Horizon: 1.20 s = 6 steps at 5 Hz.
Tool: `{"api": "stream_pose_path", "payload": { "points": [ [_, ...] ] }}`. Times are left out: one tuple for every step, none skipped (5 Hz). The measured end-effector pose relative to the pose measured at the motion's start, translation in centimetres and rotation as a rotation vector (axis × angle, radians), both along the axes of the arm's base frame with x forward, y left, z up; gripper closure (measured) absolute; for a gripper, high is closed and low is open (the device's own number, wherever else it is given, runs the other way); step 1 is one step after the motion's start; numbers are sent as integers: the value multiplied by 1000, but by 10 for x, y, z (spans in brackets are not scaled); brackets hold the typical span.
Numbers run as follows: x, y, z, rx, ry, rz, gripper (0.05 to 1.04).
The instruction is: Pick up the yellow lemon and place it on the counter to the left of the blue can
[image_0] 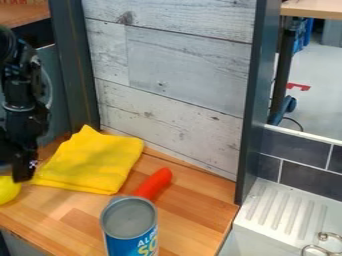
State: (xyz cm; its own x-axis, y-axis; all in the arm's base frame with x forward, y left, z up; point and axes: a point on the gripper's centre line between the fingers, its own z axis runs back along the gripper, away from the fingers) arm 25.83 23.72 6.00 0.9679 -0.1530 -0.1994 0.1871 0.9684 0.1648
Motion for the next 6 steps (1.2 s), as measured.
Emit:
{"api": "stream_pose_path", "payload": {
  "points": [
    [0, 12, -6, -2, 7, 15, 81],
    [1, 15, -7, 0, 19, 19, 81],
    [-4, 18, -18, -33, 44, 35, 81],
    [-10, 24, -27, -57, 79, 76, 81],
    [-12, 27, -35, -79, 90, 100, 81],
    [-18, 30, -46, -124, 101, 146, 117]
  ]
}}
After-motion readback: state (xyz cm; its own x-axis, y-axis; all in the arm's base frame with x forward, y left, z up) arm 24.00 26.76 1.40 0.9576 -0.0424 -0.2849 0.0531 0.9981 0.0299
